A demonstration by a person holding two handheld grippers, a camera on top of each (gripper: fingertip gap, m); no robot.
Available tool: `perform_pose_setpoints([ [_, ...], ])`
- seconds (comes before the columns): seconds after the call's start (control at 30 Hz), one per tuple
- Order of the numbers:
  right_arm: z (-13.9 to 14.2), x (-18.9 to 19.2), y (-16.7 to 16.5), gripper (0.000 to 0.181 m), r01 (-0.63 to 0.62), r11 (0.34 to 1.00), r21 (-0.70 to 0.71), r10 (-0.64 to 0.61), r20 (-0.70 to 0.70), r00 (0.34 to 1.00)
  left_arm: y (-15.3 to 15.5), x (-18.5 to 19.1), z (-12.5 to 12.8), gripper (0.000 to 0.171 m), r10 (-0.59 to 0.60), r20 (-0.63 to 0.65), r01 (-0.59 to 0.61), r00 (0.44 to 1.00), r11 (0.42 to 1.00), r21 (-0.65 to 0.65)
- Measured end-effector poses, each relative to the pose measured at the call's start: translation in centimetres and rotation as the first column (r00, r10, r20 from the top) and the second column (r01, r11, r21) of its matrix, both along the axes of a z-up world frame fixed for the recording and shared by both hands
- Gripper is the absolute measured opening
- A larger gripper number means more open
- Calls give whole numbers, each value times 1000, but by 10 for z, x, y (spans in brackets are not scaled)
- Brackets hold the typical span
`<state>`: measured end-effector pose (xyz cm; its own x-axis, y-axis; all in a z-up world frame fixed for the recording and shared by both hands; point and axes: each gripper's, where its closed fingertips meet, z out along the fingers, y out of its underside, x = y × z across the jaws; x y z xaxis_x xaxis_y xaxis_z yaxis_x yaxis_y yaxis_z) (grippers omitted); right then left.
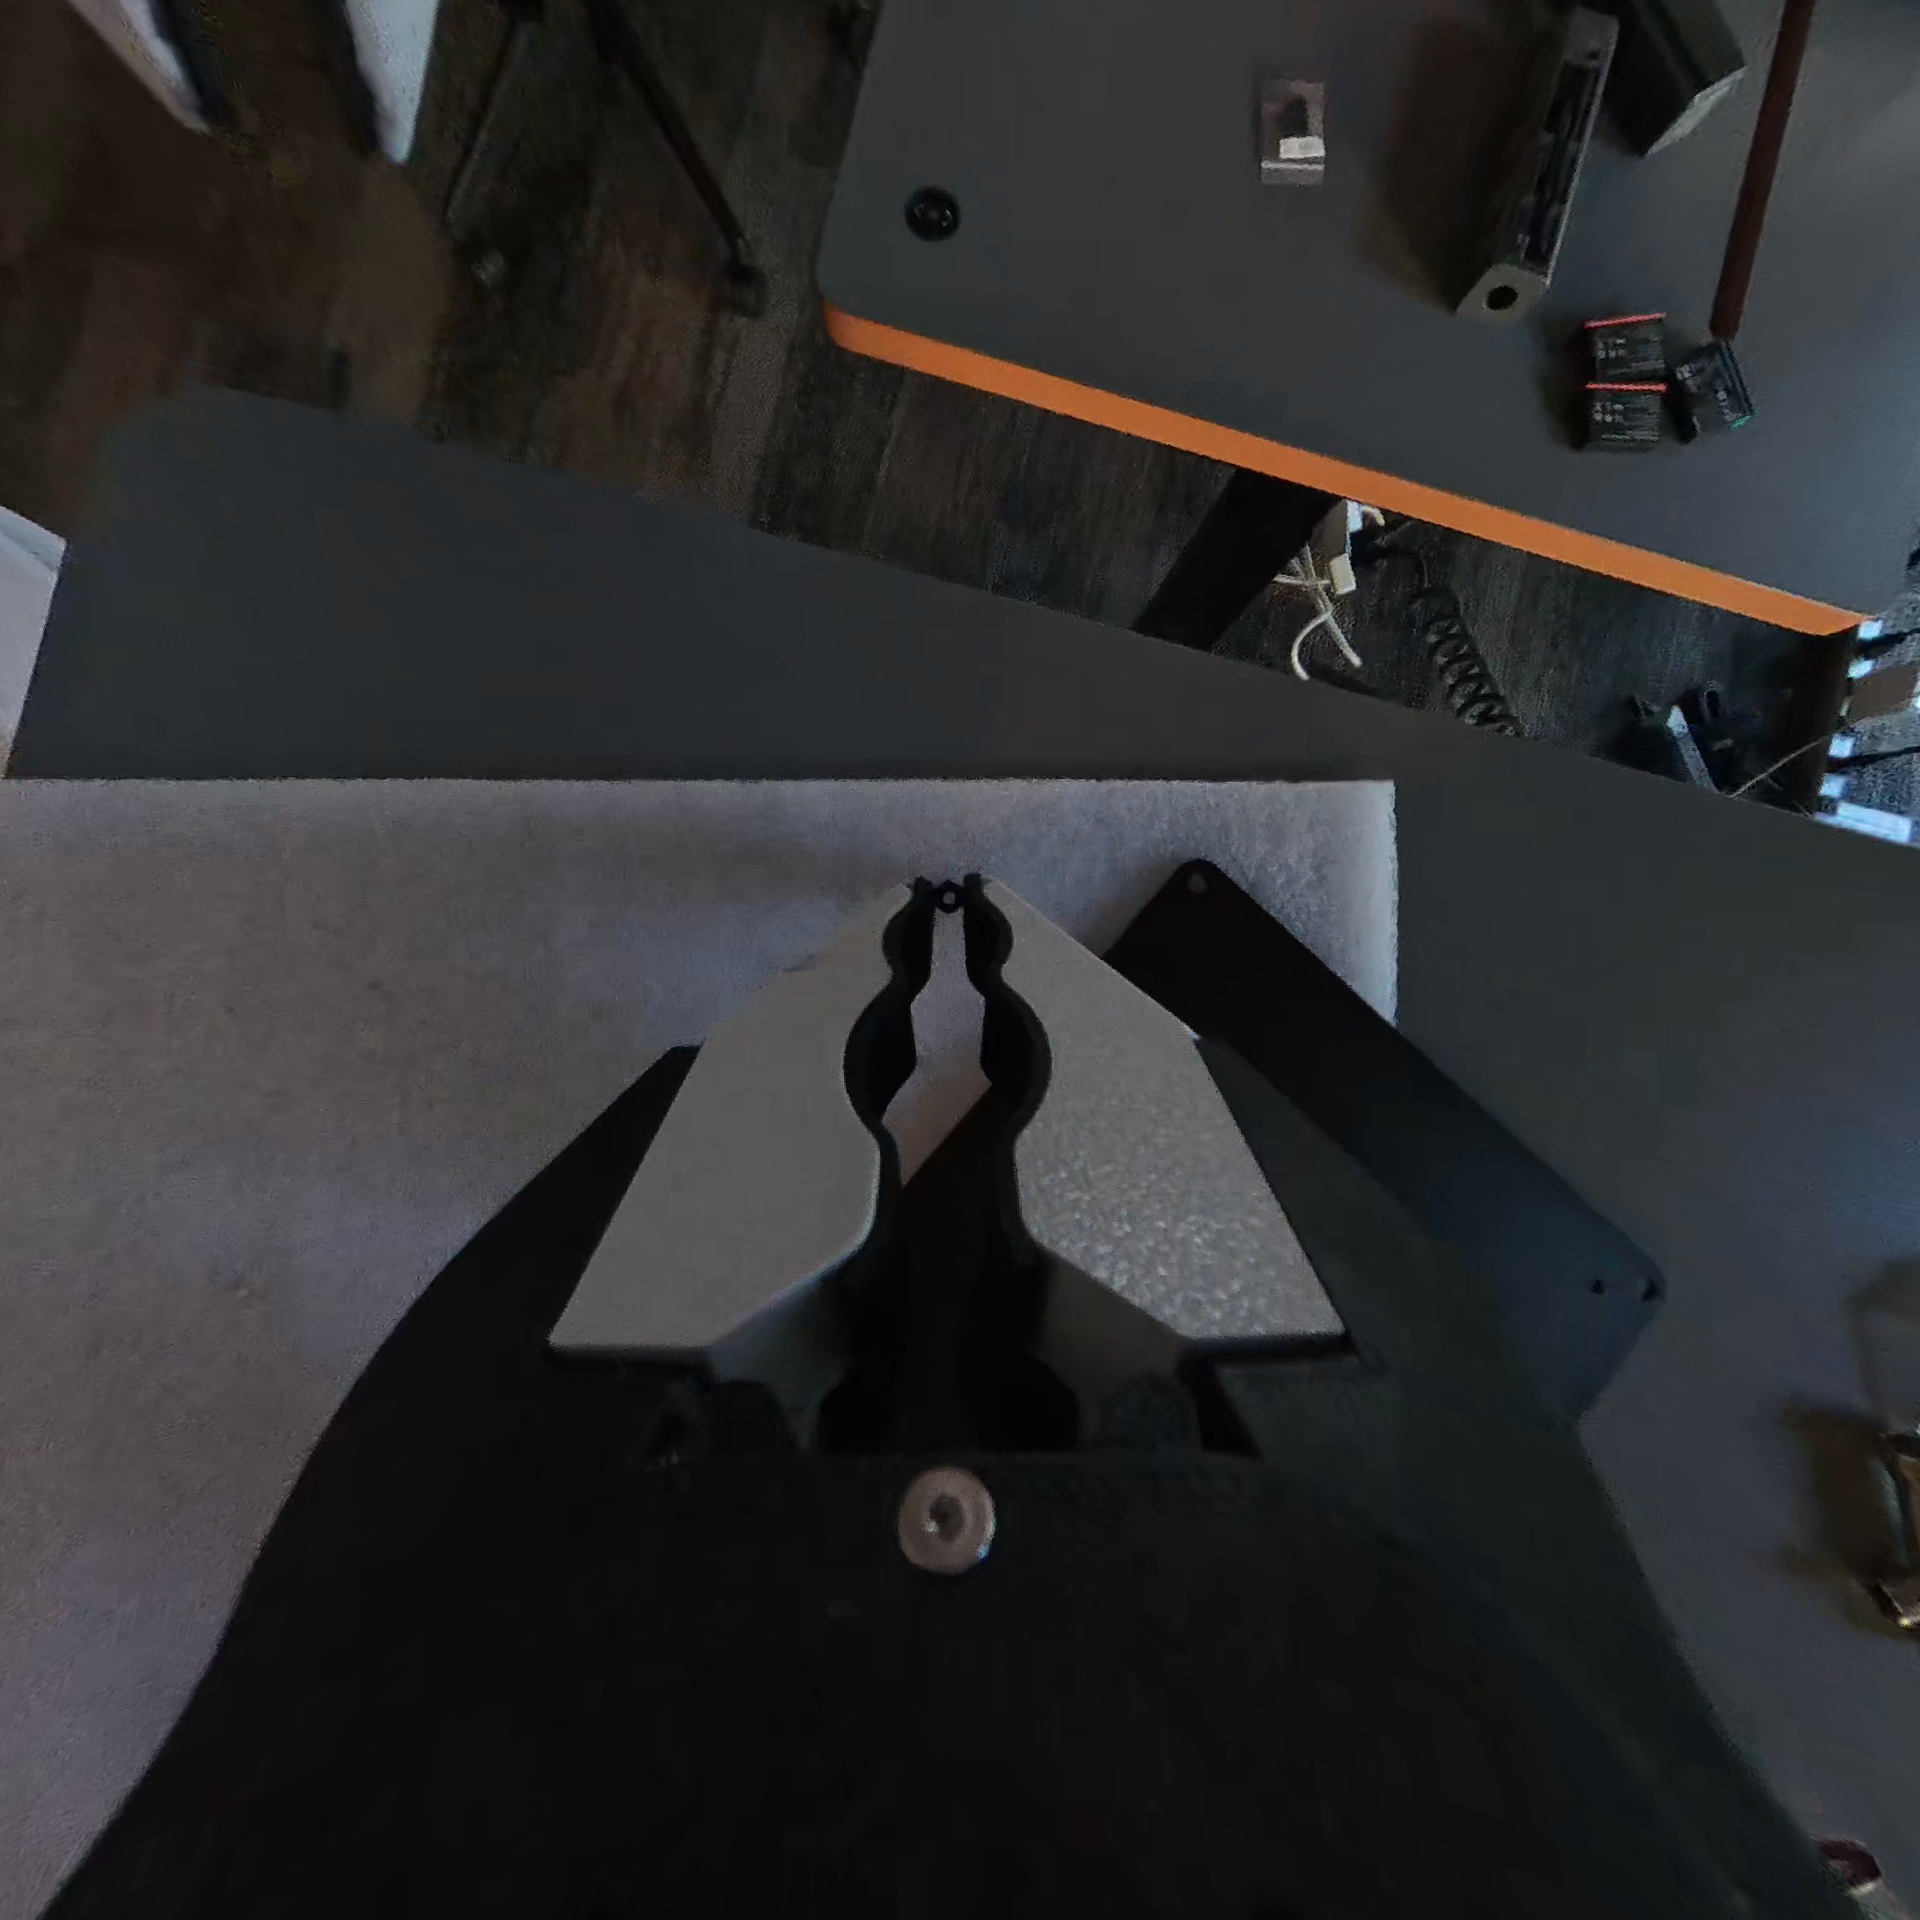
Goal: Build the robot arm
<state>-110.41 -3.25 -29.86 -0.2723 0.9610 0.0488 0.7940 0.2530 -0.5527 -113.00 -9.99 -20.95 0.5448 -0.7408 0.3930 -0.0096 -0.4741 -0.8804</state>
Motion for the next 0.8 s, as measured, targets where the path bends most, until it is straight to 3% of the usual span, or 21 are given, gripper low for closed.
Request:
perform_pose_setpoints([
  [0.2,-1,0,0,5,-39,999,-9,40,50,998,-2,3,3,9,1,13,-2,1000,999,45],
  [0.33,2,3,1,23,-48,998,-34,51,85,995,0,4,-8,12,6,-8,-5,1000,999,44],
  [0.6,47,8,33,24,-122,993,-11,122,7,993,8,6,-40,12,44,-71,-42,997,999,28],
  [0.7,33,3,49,24,-268,962,44,255,188,948,20,9,-40,11,51,-70,-47,996,998,48],
  [0.8,20,3,69,25,-351,933,79,309,322,895,28,8,-51,12,69,-124,-66,990,997,31],
])
